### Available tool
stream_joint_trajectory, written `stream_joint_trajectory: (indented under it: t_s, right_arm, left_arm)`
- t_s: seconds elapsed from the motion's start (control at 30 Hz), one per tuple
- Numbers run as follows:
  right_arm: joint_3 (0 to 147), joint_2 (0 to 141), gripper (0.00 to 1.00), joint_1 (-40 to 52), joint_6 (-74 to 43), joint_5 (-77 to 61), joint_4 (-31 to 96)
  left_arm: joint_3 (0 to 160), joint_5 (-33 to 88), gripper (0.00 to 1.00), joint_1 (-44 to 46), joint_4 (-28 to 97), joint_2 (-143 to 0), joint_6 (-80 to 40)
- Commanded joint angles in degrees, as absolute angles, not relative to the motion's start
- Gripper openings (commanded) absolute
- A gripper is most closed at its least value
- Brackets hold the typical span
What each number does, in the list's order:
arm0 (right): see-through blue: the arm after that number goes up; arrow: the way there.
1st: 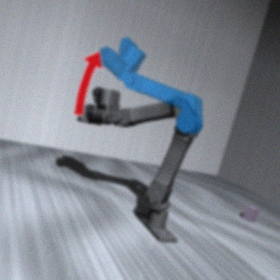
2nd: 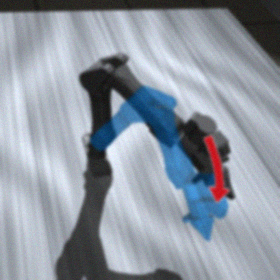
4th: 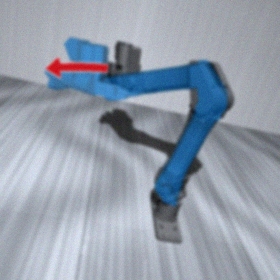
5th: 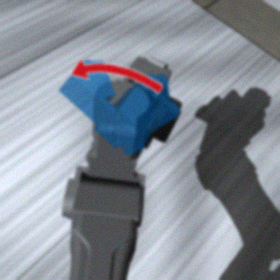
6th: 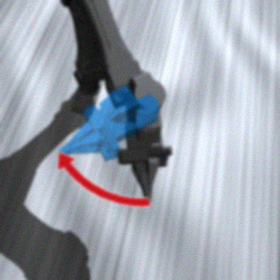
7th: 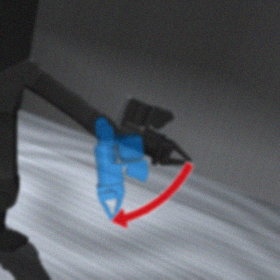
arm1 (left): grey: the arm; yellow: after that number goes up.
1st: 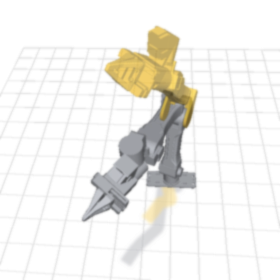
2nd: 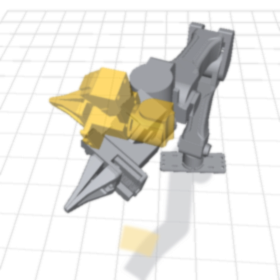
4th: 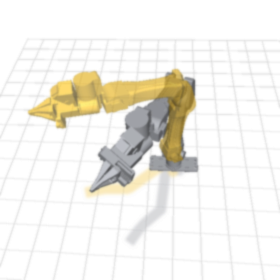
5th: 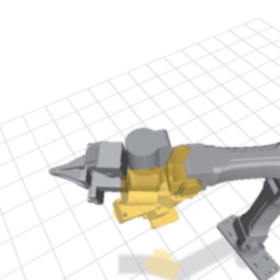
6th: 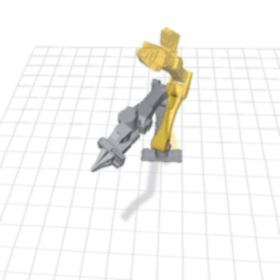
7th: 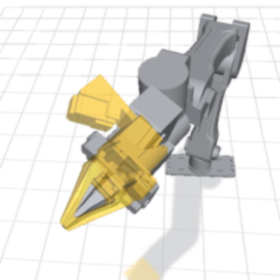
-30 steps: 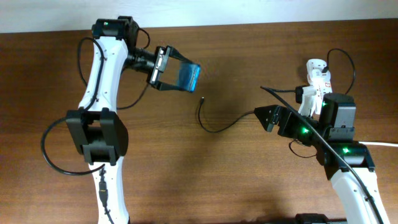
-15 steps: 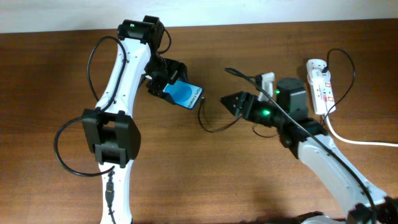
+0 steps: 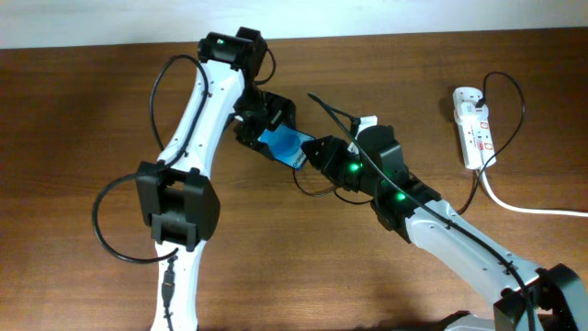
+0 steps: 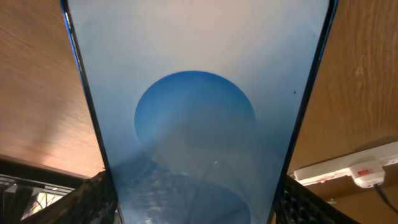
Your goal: Plug charger to phone and switch on socket
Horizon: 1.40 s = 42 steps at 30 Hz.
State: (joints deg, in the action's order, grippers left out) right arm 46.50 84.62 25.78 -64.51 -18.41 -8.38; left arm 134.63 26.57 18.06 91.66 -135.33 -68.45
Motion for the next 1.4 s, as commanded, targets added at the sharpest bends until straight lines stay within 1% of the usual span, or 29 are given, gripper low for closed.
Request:
stream_joint_trajectory:
  t_s: [0.0,0.03,0.2,0.3,0.47,0.53,0.6,0.67,0.8,0.83,0.9,0.97,1.0,1.03,1.1,1.2,1.37]
  right_arm:
    - [47.18,85.32,0.41,26.30,-65.01,-16.16,-8.58]
    - [47.18,85.76,0.39,26.30,-65.04,-16.12,-8.58]
    - [47.18,88.27,0.37,27.40,-65.04,-16.60,-8.93]
    - [47.18,88.36,0.28,27.42,-65.01,-16.40,-9.50]
    - [47.18,88.36,0.22,27.42,-65.01,-16.43,-9.50]
    - [47.18,88.36,0.17,27.42,-65.01,-16.43,-9.47]
    - [47.18,88.36,0.12,27.42,-65.04,-16.43,-9.47]
    - [47.18,88.36,0.04,27.42,-65.04,-16.43,-9.47]
    - [47.18,88.36,0.04,27.42,-65.04,-16.43,-9.47]
    - [47.18,88.36,0.04,27.40,-65.04,-16.43,-9.47]
    - [47.18,88.33,0.04,27.35,-65.04,-16.47,-9.50]
    - [47.18,88.33,0.04,27.31,-65.01,-16.49,-9.69]
    - [47.18,88.33,0.04,27.24,-65.01,-16.45,-9.93]
    - [47.18,88.33,0.04,27.27,-65.01,-16.51,-10.13]
    - [47.18,88.33,0.04,27.27,-64.97,-16.99,-10.55]
    - [47.18,88.31,0.04,27.24,-64.97,-17.28,-11.20]
    - [47.18,88.31,0.04,25.65,-64.99,-18.41,-11.35]
  left_arm:
    - [134.61,29.08,0.00,19.77,91.74,-134.15,-69.21]
    - [134.61,29.39,0.00,20.12,91.74,-134.15,-69.21]
    - [134.61,30.22,0.00,22.00,91.48,-134.15,-69.23]
    - [134.61,30.22,0.00,22.52,91.57,-134.15,-69.23]
    - [134.61,30.24,0.00,22.52,91.55,-134.15,-69.23]
    - [134.61,30.24,0.00,22.52,91.55,-134.15,-69.23]
    - [134.61,30.24,0.04,22.52,91.55,-134.15,-69.23]
    - [134.61,30.24,0.07,22.52,91.55,-134.15,-69.23]
    - [134.61,30.22,0.14,22.50,91.55,-134.15,-69.21]
    - [134.61,30.22,0.19,22.50,91.55,-134.15,-69.21]
    - [134.61,30.24,0.33,22.39,91.31,-134.15,-69.21]
    - [134.61,31.73,0.53,22.26,91.29,-134.15,-69.14]
    - [134.61,33.23,0.59,22.06,90.87,-134.15,-67.72]
    - [134.61,34.87,0.64,21.69,90.61,-134.15,-65.60]
    - [134.61,35.64,0.70,21.02,90.61,-134.15,-64.75]
    - [134.61,38.35,0.74,19.35,90.52,-134.15,-61.01]
    - [134.61,42.94,0.76,17.67,89.03,-134.15,-54.06]
